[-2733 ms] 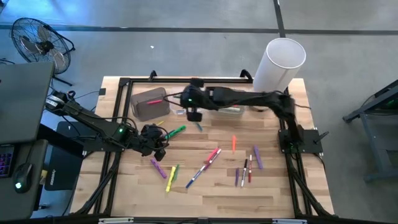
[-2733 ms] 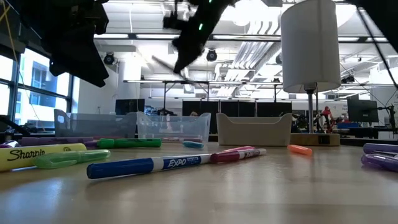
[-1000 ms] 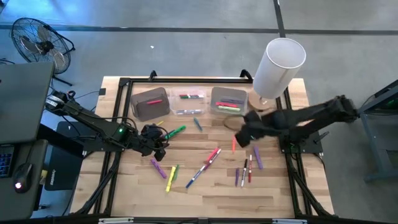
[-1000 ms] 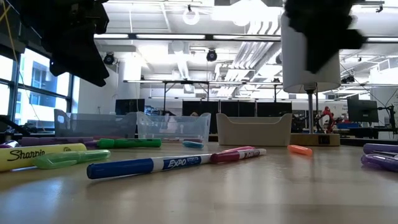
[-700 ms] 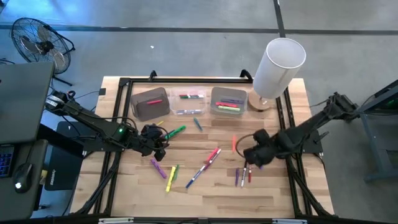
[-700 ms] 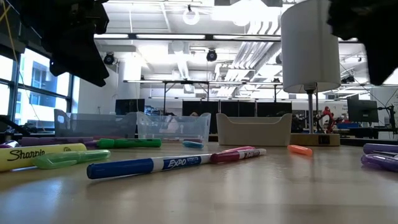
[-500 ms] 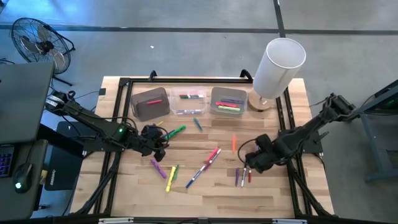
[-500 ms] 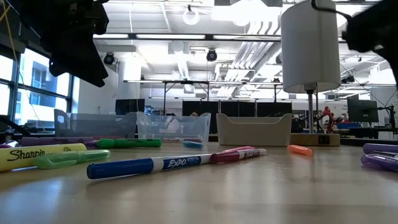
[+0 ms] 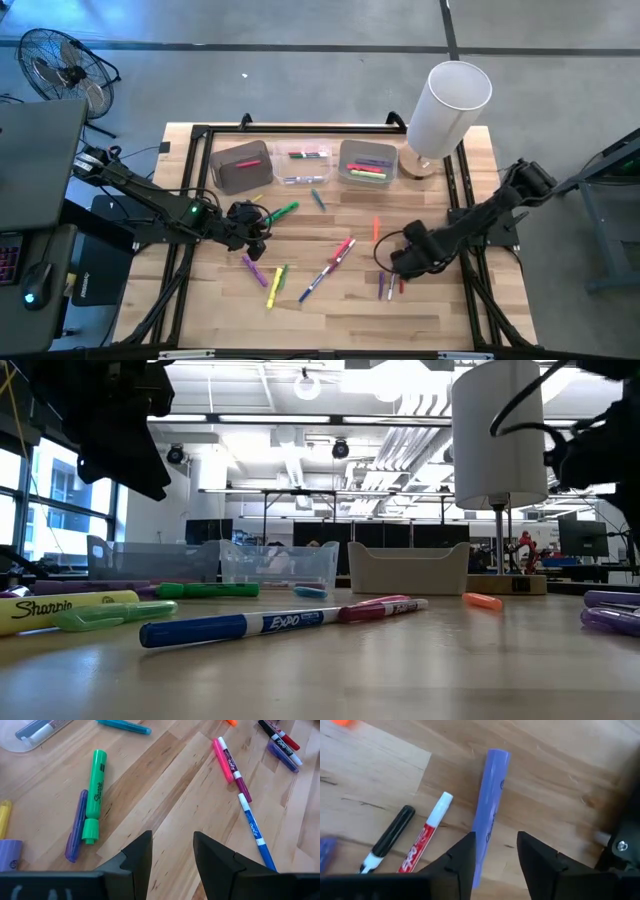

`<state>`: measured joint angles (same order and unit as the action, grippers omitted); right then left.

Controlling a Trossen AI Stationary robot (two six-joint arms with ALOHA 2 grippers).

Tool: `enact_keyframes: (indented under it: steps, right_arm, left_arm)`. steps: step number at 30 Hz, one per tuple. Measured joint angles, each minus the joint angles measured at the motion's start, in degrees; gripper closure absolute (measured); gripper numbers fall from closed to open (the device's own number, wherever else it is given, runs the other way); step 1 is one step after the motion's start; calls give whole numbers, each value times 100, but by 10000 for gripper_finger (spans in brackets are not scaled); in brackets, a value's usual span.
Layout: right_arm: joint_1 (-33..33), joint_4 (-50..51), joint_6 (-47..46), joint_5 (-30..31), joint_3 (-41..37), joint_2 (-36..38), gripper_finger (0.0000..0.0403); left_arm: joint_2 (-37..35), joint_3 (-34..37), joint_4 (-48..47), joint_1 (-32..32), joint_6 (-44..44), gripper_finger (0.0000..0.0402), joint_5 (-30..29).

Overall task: Pick & Place Markers
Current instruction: Put the violet highlighter pen into the gray bin

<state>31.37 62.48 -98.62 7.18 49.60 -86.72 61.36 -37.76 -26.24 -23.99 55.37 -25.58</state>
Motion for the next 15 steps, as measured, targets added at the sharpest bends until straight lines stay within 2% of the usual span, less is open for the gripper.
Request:
enact_keyframes:
  steps: [4,9,12,15]
  right_arm:
    - [-137,-132,214,-165,-25,-250,264]
    - [-238,-1354,274,-398,-652,-289,272]
    - [-250,-1852,92,-555,-1016,-230,284]
    - [-251,-1859,93,-563,-1084,-210,312]
  left_arm:
    - [0,0,1,0,-1,261,1]
    - [0,0,1,-2,-2,261,4]
    - [0,0,2,0,-2,261,19]
    - [0,0,2,-1,-2,261,20]
